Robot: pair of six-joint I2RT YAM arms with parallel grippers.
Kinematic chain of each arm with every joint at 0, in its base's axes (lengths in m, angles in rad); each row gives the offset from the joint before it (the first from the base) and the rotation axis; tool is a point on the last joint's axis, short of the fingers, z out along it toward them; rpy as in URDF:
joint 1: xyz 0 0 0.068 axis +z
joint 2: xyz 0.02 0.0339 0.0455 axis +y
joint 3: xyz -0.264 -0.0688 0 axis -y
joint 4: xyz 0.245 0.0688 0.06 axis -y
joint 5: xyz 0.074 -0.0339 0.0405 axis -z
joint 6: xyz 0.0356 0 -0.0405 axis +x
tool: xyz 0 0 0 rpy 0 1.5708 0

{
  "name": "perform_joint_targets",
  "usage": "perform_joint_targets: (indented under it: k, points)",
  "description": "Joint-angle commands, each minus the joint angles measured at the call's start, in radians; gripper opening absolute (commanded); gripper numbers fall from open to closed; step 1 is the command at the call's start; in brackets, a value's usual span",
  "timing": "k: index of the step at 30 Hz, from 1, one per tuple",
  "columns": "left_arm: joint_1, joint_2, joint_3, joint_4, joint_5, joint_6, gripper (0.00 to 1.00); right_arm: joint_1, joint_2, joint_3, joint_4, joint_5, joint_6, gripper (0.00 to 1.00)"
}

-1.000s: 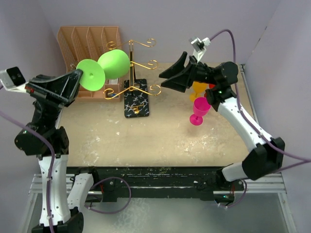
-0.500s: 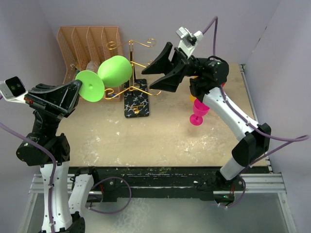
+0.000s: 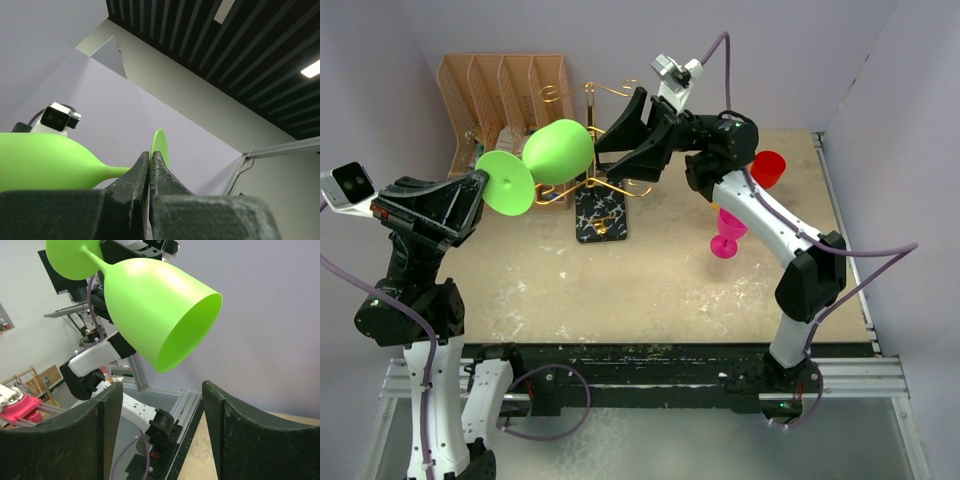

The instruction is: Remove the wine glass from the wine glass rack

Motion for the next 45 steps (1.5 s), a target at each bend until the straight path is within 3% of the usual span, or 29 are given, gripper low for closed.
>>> perform_joint_targets:
  k: [1, 8, 12, 14, 16, 17, 22, 26, 30, 33, 36, 39, 42, 45]
  points:
    - [-0.004, -0.02, -0.006, 0.032, -0.019, -0.035, 0.0, 0.026, 0.002, 0.084, 0.131, 0.017, 0.073, 0.67]
    - [-0.004, -0.027, -0.033, 0.03, -0.022, -0.041, 0.0, 0.077, 0.035, 0.147, 0.192, 0.022, 0.129, 0.65]
    - [-0.004, -0.028, -0.042, 0.03, -0.022, -0.04, 0.0, 0.089, 0.033, 0.144, 0.22, 0.026, 0.144, 0.58]
    - [-0.004, -0.029, -0.047, 0.028, -0.023, -0.04, 0.0, 0.092, 0.033, 0.146, 0.229, 0.027, 0.155, 0.4]
    - [-0.004, -0.03, -0.054, 0.031, -0.026, -0.041, 0.0, 0.093, 0.032, 0.144, 0.224, 0.027, 0.159, 0.09]
    - [-0.004, -0.031, -0.059, 0.031, -0.027, -0.042, 0.0, 0.091, 0.03, 0.141, 0.218, 0.024, 0.159, 0.0]
    - [-0.004, -0.032, -0.076, 0.03, -0.029, -0.042, 0.01, 0.089, 0.005, 0.112, 0.213, 0.016, 0.16, 0.0]
    - [-0.004, -0.034, -0.11, 0.036, -0.039, -0.044, 0.48, 0.054, -0.066, 0.06, 0.142, 0.033, 0.098, 0.0]
    - [-0.004, -0.037, -0.165, 0.04, -0.054, -0.05, 0.59, -0.018, -0.196, -0.027, 0.004, 0.055, -0.011, 0.0]
    - [-0.004, -0.031, -0.202, 0.054, -0.048, -0.041, 0.6, -0.099, -0.325, -0.102, -0.23, 0.092, -0.157, 0.0]
    - [-0.004, -0.004, -0.224, 0.063, -0.033, -0.023, 0.6, -0.148, -0.48, -0.08, -0.742, 0.211, -0.518, 0.0]
    - [-0.004, 0.04, -0.209, 0.05, 0.009, 0.023, 0.59, -0.149, -0.58, 0.013, -1.237, 0.568, -0.864, 0.0]
    - [-0.006, 0.087, -0.146, -0.021, 0.079, 0.143, 0.58, -0.149, -0.591, 0.14, -1.577, 0.997, -0.992, 0.0]
    - [-0.006, 0.131, -0.005, -0.275, 0.175, 0.393, 0.57, -0.149, -0.559, 0.232, -1.818, 1.273, -1.034, 0.0]
